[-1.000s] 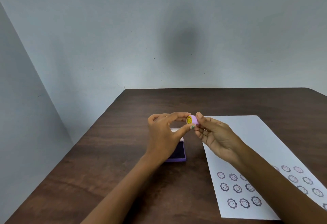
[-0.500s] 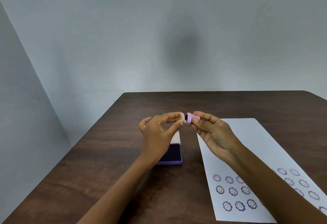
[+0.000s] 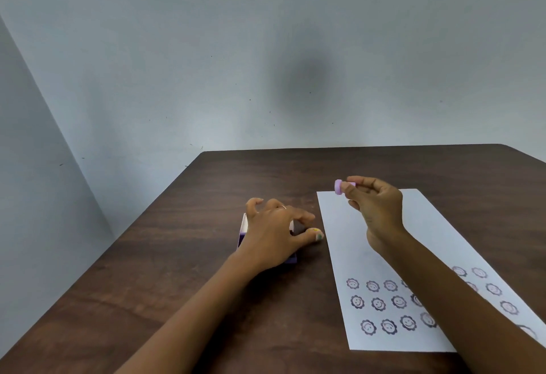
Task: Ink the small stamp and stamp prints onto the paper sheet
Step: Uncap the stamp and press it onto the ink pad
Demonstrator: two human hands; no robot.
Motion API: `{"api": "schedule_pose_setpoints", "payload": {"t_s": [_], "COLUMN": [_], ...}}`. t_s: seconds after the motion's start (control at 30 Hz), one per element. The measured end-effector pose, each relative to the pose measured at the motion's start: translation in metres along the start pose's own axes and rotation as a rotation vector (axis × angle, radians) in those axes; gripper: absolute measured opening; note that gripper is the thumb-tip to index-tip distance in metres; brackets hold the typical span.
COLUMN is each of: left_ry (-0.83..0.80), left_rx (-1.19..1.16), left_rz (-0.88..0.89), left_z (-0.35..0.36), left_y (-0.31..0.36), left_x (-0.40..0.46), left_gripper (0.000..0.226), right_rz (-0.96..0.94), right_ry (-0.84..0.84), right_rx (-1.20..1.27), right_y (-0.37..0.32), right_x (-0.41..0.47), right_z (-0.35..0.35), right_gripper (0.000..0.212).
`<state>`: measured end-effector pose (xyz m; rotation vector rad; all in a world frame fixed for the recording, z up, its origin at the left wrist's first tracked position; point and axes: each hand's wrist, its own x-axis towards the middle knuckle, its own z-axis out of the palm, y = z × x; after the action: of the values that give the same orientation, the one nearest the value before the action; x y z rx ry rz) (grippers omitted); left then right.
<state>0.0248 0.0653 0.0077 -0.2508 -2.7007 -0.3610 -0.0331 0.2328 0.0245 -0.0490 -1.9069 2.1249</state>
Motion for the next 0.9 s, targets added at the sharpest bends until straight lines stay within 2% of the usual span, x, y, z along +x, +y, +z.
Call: {"api": "schedule_pose_setpoints", "payload": {"t_s": [0.07,0.17,0.3,0.37,0.57,0.77,0.9], "left_ry": [-0.03,-0.17,-0.458,-0.59,-0.651,-0.656,-0.656], "left_rx": [-0.072,-0.246,-0.317,-0.325,-0.494,-0.486,-0.495], "left_rz": [-0.007,-0.089,-0.26,-0.29,-0.306,-0.328,-0.334], "left_z": [-0.011,-0.037,-0.058,-0.062,-0.068,-0.066,-0.066], "left_y": [-0.009,-0.04,-0.086,-0.097,-0.103,-0.103,-0.104], "left_x": [0.003,0.004,-0.008,-0.013,-0.015,-0.016,-0.018], "left_gripper": [0.047,0.056,0.063,0.068,0.072,0.09,0.091], "right_rz": [-0.03,-0.082,-0.138,-0.182,-0.314,-0.395,-0.481], "right_ry": [-0.038,-0.082,-0.17,-0.235,-0.453,-0.705,-0.741], "right_rx": [-0.021,-0.071,-0.147,-0.172,-0.233,-0.421,-0.564], "right_y": [0.001,0.003,0.002,0.0,-0.011,-0.02,-0.02], "right_x": [-0.002,-0.005,-0.011,-0.018,-0.045,-0.067,-0.076], "right_z": [0.001,0.003,0.007,0.009,0.022,0.051,0.066], "right_gripper": [0.022,0.021,0.028,0.03,0.022,0.028,0.024]}}
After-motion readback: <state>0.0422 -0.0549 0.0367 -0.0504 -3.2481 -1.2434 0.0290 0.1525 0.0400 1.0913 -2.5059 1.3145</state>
